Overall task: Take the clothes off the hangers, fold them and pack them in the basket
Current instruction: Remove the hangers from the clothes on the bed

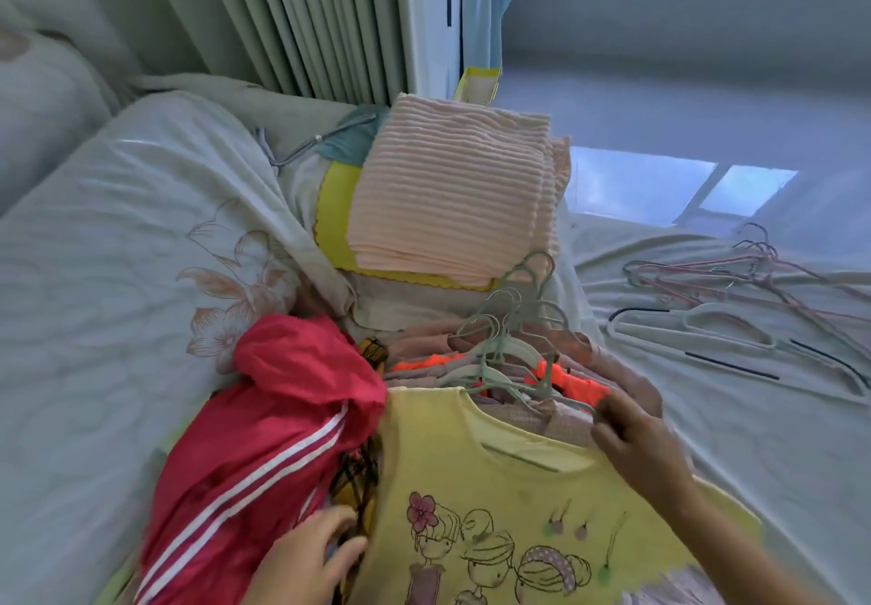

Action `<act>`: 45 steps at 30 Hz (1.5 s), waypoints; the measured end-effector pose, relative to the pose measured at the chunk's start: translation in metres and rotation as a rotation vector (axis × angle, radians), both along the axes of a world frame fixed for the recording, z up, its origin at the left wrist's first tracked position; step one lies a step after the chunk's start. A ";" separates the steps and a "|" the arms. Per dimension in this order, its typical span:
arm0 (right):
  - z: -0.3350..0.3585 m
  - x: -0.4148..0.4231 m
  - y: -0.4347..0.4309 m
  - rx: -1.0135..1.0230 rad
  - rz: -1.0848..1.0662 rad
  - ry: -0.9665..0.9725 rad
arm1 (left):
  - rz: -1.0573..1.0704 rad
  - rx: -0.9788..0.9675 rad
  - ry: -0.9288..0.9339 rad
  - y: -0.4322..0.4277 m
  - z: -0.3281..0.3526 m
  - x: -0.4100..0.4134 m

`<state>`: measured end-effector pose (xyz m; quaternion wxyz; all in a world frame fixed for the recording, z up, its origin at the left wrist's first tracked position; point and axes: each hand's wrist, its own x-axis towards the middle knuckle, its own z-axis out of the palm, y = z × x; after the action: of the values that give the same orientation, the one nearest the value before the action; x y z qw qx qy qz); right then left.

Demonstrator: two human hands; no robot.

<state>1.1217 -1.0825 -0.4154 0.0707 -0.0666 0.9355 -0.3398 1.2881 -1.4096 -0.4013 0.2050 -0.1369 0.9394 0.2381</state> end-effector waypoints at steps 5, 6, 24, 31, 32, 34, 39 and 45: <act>0.070 0.048 0.059 -0.376 -0.060 -0.028 | 0.061 0.047 0.465 0.074 0.041 -0.055; 0.087 0.057 0.068 -0.437 -0.057 -0.016 | 0.035 0.037 0.540 0.087 0.055 -0.061; 0.210 0.127 0.156 -0.456 0.230 -0.320 | -0.392 0.368 0.588 0.202 0.179 -0.039; 0.190 0.136 0.151 -0.152 0.209 -0.376 | -0.172 0.565 0.644 0.207 0.178 -0.029; 0.188 0.137 0.149 -0.165 0.197 -0.385 | -0.165 0.546 0.654 0.205 0.175 -0.028; 0.194 0.134 0.145 -0.268 0.164 -0.400 | -0.157 0.486 0.669 0.197 0.166 -0.025; 0.204 0.126 0.143 -0.384 0.185 -0.434 | -0.184 0.323 0.736 0.169 0.155 -0.022; 0.201 0.116 0.153 -0.392 0.125 -0.397 | -0.102 0.332 0.832 0.144 0.150 -0.019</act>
<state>1.2377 -0.9293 -0.2149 0.2591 -0.0688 0.8138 -0.5156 1.2691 -1.2653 -0.2513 -0.1595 0.0515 0.8965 0.4101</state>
